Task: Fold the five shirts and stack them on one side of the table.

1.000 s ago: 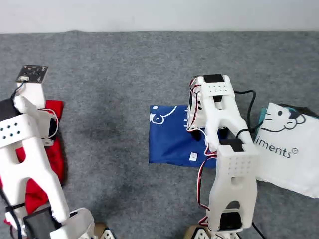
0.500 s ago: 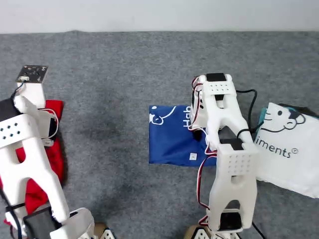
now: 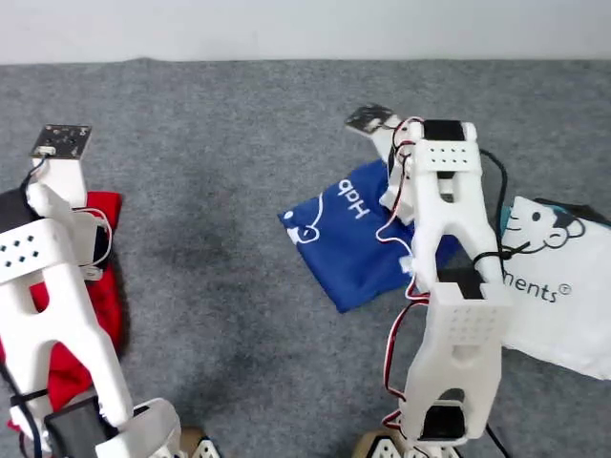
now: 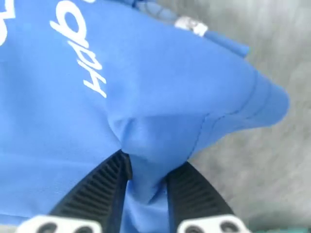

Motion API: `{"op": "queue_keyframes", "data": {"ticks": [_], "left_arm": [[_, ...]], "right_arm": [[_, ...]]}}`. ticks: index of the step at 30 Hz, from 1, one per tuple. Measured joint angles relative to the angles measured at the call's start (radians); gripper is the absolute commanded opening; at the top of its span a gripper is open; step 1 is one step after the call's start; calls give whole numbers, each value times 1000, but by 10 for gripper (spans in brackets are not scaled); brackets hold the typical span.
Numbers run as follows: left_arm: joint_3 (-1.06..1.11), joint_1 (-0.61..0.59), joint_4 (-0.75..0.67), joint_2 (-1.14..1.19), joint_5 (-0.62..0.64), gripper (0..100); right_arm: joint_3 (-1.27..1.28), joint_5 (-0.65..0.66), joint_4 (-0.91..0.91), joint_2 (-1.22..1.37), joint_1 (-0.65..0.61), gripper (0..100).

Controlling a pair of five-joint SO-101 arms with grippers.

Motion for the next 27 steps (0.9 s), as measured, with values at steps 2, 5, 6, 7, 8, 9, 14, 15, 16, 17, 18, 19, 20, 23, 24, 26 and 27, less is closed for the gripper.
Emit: {"op": "queue_keyframes", "data": {"ticks": [2,5,6,7,8,9,14,15,16,17,18,19,20,23,24,26,27], "left_arm": [[0,0,0,0,0,5],[0,0,0,0,0,5],[0,0,0,0,0,5],[0,0,0,0,0,5],[0,0,0,0,0,5],[0,0,0,0,0,5],[0,0,0,0,0,5],[0,0,0,0,0,5],[0,0,0,0,0,5],[0,0,0,0,0,5],[0,0,0,0,0,5],[0,0,0,0,0,5],[0,0,0,0,0,5],[0,0,0,0,0,5],[0,0,0,0,0,5],[0,0,0,0,0,5],[0,0,0,0,0,5]], "right_arm": [[0,84,-44,0,-26,10],[0,167,-110,0,-64,13],[0,176,-127,0,-74,20],[0,183,-141,0,-78,42],[-2,184,-147,0,-80,72],[-2,184,-150,0,-80,102],[-2,11,-150,-25,-72,263],[-2,-55,-150,-46,-68,278],[-2,-121,-150,-72,-64,282],[-2,-186,-149,-97,-63,281],[-2,-250,-149,-117,-61,281],[-2,-307,-140,-132,-61,281],[-2,-361,-127,-146,-63,281],[-2,-514,-63,-180,-75,281],[-2,-568,-37,-187,-80,281],[-2,-681,8,-203,-86,281],[-2,-738,26,-206,-86,281]]}}
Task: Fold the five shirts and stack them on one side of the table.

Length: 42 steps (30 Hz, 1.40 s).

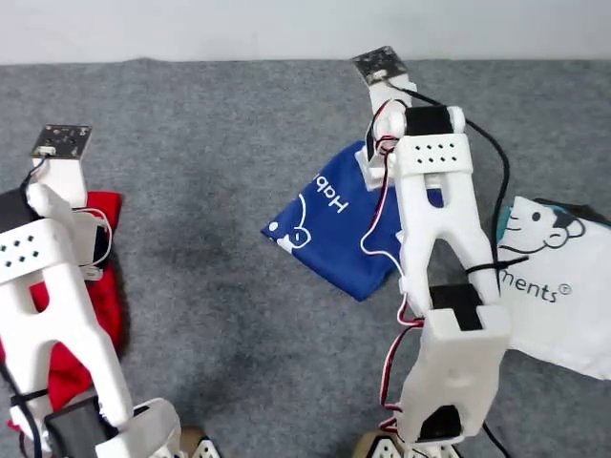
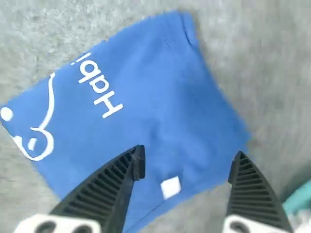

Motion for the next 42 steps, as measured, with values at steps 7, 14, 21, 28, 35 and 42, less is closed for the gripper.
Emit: {"op": "queue_keyframes", "data": {"ticks": [7,14,21,28,35,42], "left_arm": [[0,0,0,0,0,5],[0,0,0,0,0,5],[0,0,0,0,0,5],[0,0,0,0,0,5],[0,0,0,0,0,5],[0,0,0,0,0,5]], "right_arm": [[0,-368,123,0,-2,284],[0,-609,158,0,2,409],[0,-733,107,81,-32,415],[0,-787,80,184,-83,410],[-3,-807,12,358,-77,394],[-71,-807,5,439,-81,365]]}}
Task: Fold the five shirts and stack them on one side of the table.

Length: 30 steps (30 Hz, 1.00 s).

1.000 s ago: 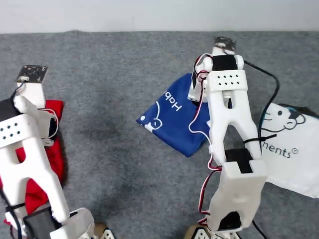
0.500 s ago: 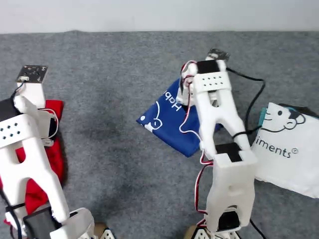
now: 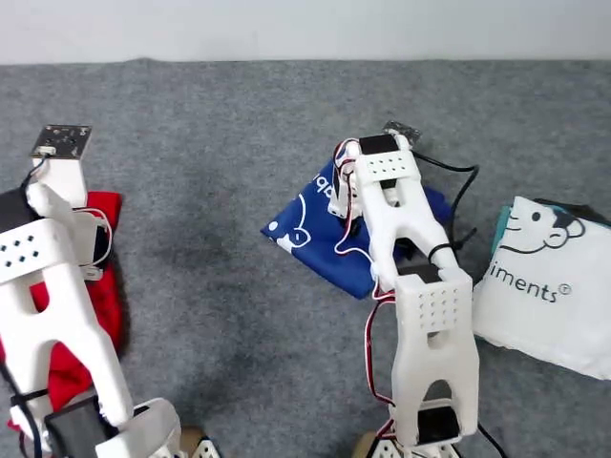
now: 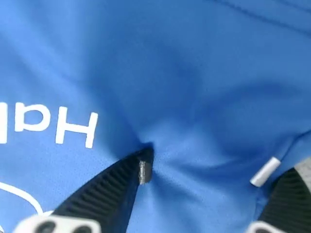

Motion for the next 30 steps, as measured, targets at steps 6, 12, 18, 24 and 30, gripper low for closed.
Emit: {"op": "queue_keyframes", "data": {"ticks": [6,12,18,24,30], "left_arm": [[0,0,0,0,0,5],[0,0,0,0,0,5],[0,0,0,0,0,5],[0,0,0,0,0,5],[0,0,0,0,0,5]], "right_arm": [[-18,26,9,5,3,52],[-49,170,15,20,31,16],[-51,373,61,-21,69,9],[-49,660,204,-158,101,9],[-44,830,288,-339,103,9]]}}
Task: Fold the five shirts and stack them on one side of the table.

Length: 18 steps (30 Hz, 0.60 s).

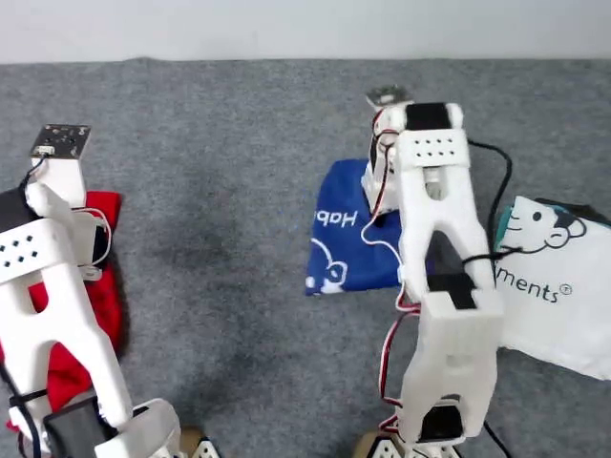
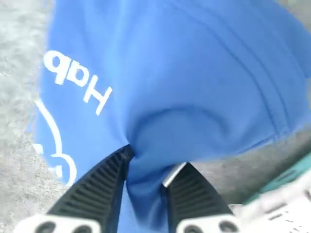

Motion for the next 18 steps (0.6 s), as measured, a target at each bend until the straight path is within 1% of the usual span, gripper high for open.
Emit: {"op": "queue_keyframes", "data": {"ticks": [6,12,18], "left_arm": [[0,0,0,0,0,5],[0,0,0,0,0,5],[0,0,0,0,0,5]], "right_arm": [[92,14,0,-232,60,9],[249,20,2,-436,147,9],[428,146,3,-634,212,9]]}}
